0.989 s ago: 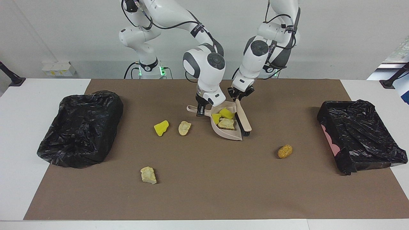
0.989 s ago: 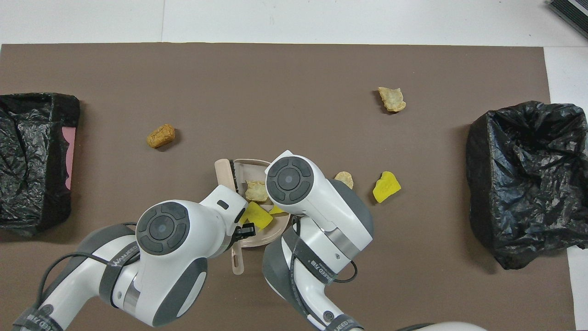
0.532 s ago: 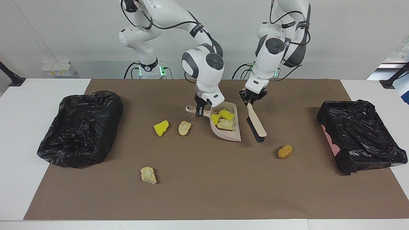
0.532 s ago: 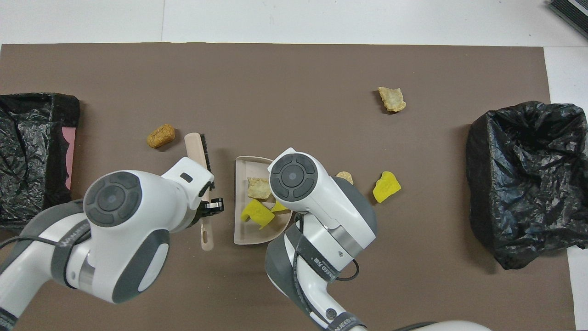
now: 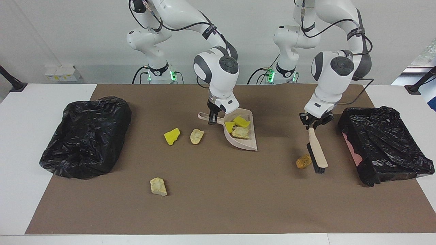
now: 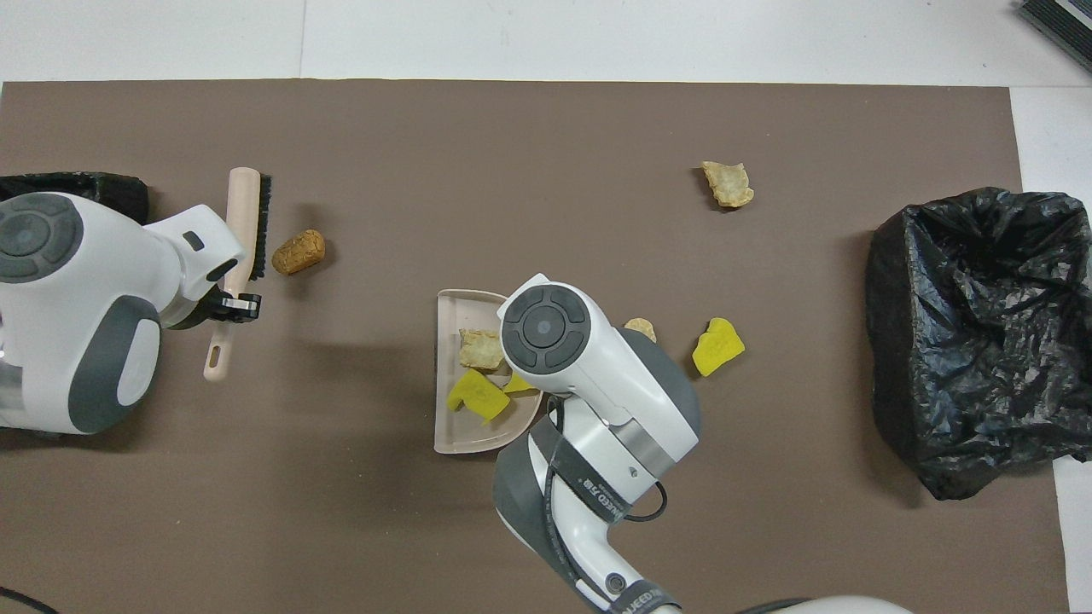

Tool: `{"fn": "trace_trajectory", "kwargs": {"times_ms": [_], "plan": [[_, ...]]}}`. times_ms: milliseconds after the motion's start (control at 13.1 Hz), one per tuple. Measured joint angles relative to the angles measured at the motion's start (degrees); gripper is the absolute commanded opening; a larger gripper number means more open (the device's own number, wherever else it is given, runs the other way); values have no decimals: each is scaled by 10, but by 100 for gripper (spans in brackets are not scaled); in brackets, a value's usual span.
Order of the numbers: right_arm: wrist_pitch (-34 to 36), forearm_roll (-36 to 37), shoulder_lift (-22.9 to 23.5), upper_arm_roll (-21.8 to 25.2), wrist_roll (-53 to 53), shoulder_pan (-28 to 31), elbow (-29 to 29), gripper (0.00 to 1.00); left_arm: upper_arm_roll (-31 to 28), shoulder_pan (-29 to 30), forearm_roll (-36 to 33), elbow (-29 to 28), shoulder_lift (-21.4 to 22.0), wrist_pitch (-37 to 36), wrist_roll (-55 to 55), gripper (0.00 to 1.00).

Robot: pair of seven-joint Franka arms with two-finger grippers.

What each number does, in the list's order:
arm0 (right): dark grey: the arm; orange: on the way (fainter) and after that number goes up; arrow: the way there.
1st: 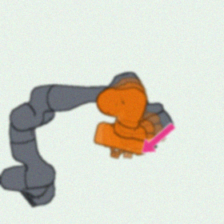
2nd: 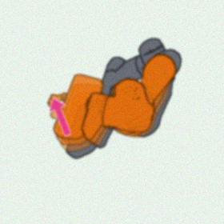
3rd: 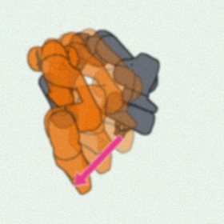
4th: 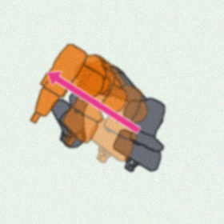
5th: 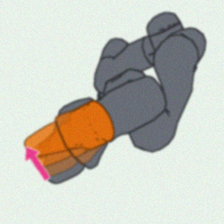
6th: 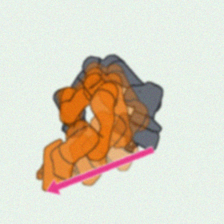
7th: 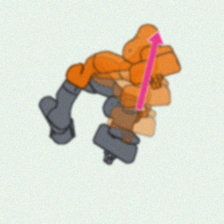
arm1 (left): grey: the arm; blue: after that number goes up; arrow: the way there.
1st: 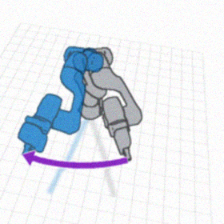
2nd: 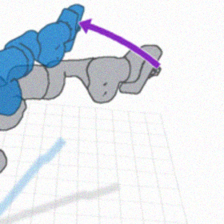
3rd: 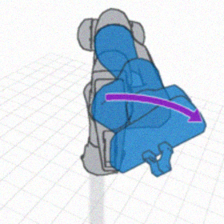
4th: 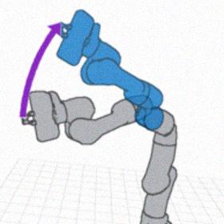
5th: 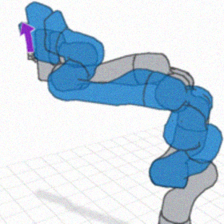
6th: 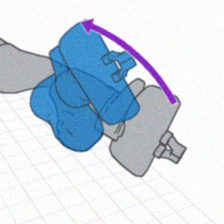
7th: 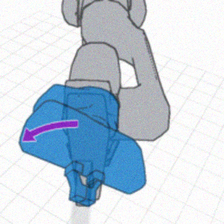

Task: Sweep and dump trash in bin
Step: 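Sweep the remaining bread chunk into the dustpan with the left gripper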

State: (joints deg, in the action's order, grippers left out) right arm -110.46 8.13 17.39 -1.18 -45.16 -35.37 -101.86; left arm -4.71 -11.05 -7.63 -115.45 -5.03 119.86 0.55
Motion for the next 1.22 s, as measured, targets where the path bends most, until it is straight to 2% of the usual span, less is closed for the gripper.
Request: {"fn": "trace_trajectory", "kwargs": {"times_ms": [228, 456, 761, 1217], "plan": [[0, 0, 0, 0, 0, 0, 0, 0, 1, 23, -24, 21, -49, -1, 82, 0], [0, 0, 0, 0, 0, 0, 0, 0, 10, 22, -24, 10, -60, -2, 137, 0], [0, 0, 0, 0, 0, 0, -1, 0, 21, -23, 2, -33, -33, -4, 143, 0], [0, 0, 0, 1, 0, 17, -2, 0, 24, -155, 67, -90, 15, -18, 103, 0]]}}
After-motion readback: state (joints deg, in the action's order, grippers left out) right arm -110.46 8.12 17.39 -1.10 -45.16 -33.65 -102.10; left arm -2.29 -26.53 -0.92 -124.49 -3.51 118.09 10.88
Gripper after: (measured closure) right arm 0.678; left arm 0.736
